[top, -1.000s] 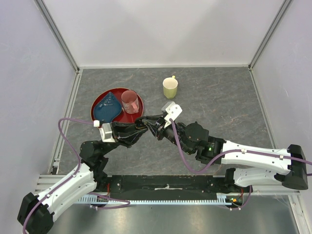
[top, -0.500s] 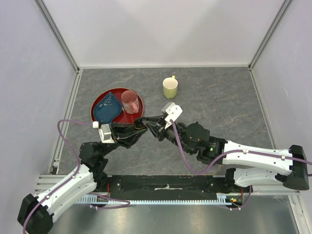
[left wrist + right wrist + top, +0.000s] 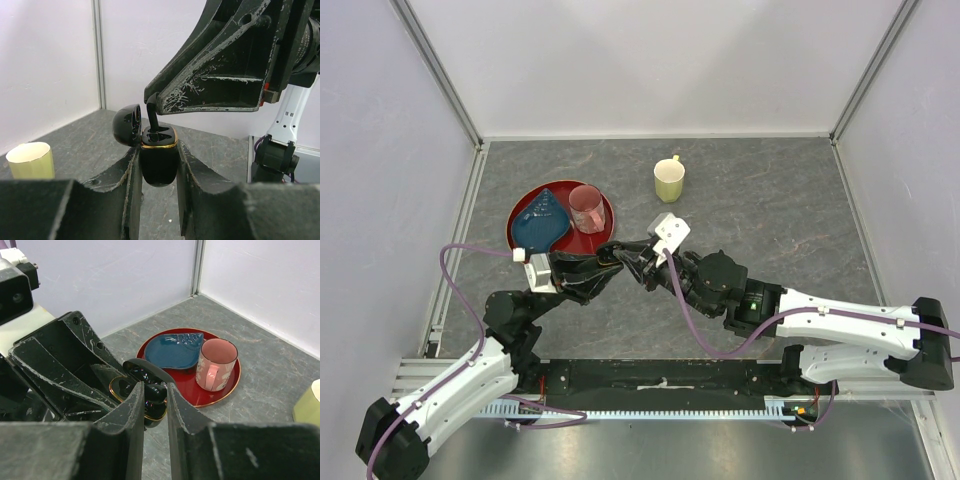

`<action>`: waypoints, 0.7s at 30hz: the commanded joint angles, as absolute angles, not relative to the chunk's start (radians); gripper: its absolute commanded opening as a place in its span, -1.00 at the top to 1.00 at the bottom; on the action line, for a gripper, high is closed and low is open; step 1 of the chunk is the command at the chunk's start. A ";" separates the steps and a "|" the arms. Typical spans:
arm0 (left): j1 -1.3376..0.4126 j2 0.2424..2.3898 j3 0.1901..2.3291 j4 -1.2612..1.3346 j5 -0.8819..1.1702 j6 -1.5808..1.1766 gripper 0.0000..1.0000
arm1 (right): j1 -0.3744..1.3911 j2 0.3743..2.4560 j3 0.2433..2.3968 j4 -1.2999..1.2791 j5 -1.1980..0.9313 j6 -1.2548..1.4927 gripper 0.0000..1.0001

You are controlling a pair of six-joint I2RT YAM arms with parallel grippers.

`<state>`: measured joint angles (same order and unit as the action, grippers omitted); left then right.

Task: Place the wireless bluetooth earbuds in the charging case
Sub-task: Place the earbud in the charging case.

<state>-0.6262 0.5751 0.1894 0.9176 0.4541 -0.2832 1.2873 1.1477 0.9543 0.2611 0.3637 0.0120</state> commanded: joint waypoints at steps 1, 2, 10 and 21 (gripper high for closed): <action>-0.627 0.565 0.207 0.976 0.437 -0.275 0.95 | 1.293 1.172 0.989 0.203 0.357 -0.021 1.00; -0.629 0.565 0.207 0.974 0.439 -0.270 0.95 | 1.295 1.175 0.995 0.201 0.357 -0.026 1.00; -0.629 0.549 0.204 0.966 0.454 -0.252 0.95 | 1.295 1.198 1.020 0.172 0.368 -0.051 1.00; -0.629 0.528 0.196 0.960 0.433 -0.238 0.95 | 1.293 1.195 1.039 0.124 0.328 -0.041 1.00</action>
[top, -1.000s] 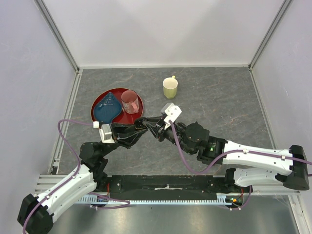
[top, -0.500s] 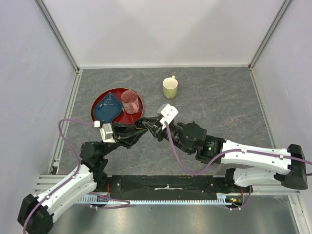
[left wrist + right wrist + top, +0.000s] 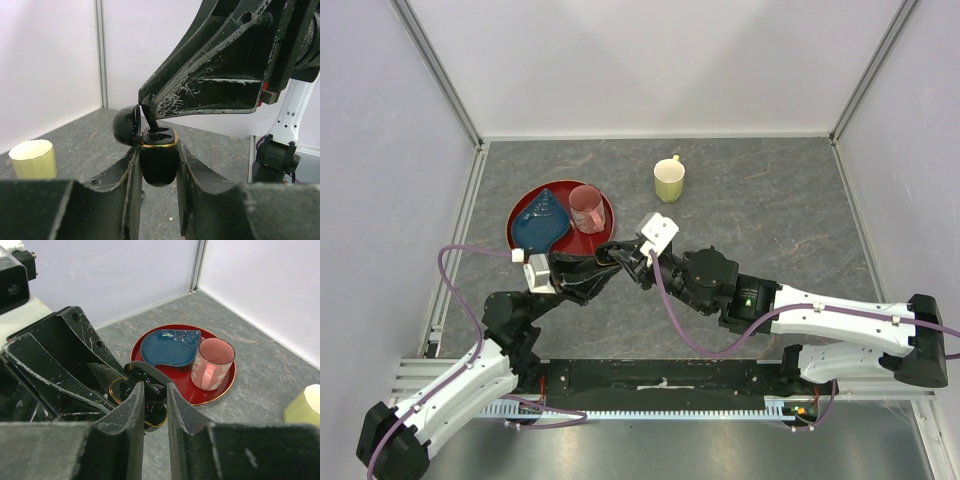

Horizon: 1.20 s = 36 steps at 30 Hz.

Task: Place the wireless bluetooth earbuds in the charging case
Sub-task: Place the earbud in the charging case.

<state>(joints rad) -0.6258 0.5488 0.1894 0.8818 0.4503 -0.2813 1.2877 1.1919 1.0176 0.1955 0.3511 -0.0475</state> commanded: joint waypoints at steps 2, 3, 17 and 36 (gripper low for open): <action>-0.629 0.526 0.195 0.962 0.423 -0.238 0.96 | 1.293 1.192 1.035 0.123 0.330 -0.037 1.00; -0.629 0.523 0.196 0.962 0.420 -0.238 0.95 | 1.295 1.189 1.034 0.124 0.331 -0.031 1.00; -0.629 0.499 0.181 0.963 0.383 -0.239 0.95 | 1.293 1.169 1.028 0.127 0.338 -0.009 1.00; -0.629 0.497 0.186 0.960 0.380 -0.225 0.96 | 1.295 1.193 1.054 0.086 0.359 0.048 1.00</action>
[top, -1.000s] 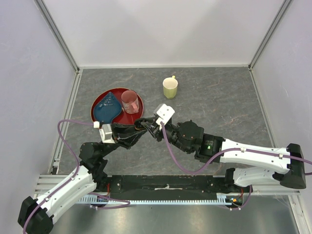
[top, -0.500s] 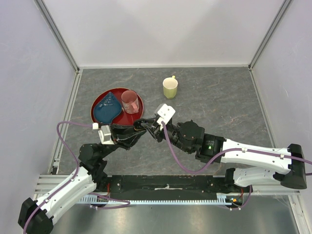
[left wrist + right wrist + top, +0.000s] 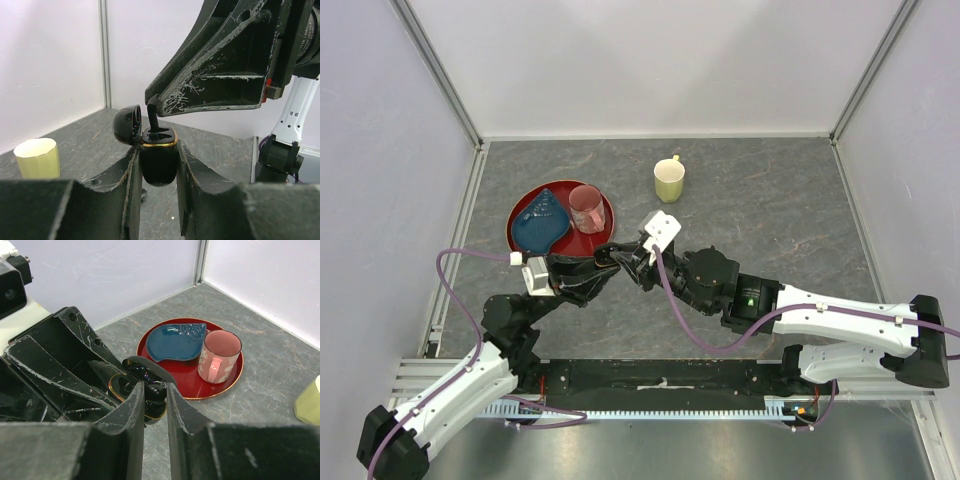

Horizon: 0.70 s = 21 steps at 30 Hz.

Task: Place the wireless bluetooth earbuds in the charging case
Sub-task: Place the earbud in the charging case.

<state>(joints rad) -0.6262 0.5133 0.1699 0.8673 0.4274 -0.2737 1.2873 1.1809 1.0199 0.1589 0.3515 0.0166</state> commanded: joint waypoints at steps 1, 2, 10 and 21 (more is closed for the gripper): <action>-0.629 0.499 0.186 0.960 0.380 -0.224 0.96 | 1.295 1.195 1.054 0.084 0.353 0.048 1.00; -0.629 0.496 0.186 0.960 0.379 -0.224 0.96 | 1.295 1.196 1.054 0.084 0.353 0.048 1.00; -0.629 0.500 0.189 0.960 0.368 -0.221 0.95 | 1.295 1.198 1.061 0.069 0.339 0.057 1.00; -0.629 0.495 0.187 0.960 0.364 -0.222 0.95 | 1.295 1.218 1.081 0.040 0.299 0.066 1.00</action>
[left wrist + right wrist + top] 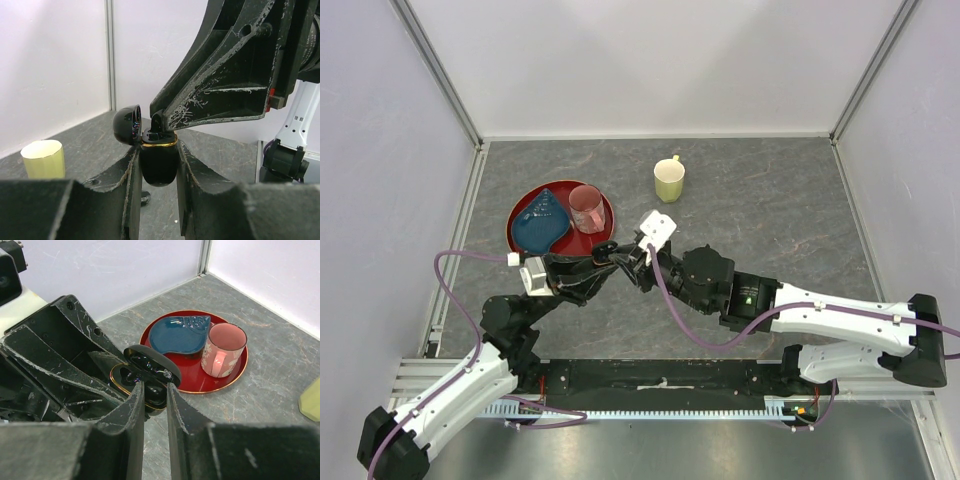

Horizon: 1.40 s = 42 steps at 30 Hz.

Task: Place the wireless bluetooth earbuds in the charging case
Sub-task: Place the earbud in the charging case.

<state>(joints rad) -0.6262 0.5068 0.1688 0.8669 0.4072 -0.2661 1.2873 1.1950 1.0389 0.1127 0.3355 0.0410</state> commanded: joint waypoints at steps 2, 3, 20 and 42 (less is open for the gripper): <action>-0.629 0.494 0.187 0.960 0.367 -0.222 0.95 | 1.293 1.223 1.086 0.035 0.307 0.072 0.96; -0.629 0.495 0.187 0.960 0.367 -0.222 0.96 | 1.293 1.227 1.088 0.035 0.311 0.077 0.95; -0.629 0.483 0.183 0.936 0.370 -0.219 0.95 | 1.204 1.088 1.111 0.100 0.361 0.283 -0.93; -0.629 0.394 0.167 0.874 0.357 -0.218 0.96 | 0.632 1.196 1.106 -0.198 -0.084 0.854 -0.96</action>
<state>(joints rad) -0.6262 0.4244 0.1688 0.8768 0.3923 -0.2573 0.7349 1.1358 1.1389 -0.0860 -0.0380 0.6861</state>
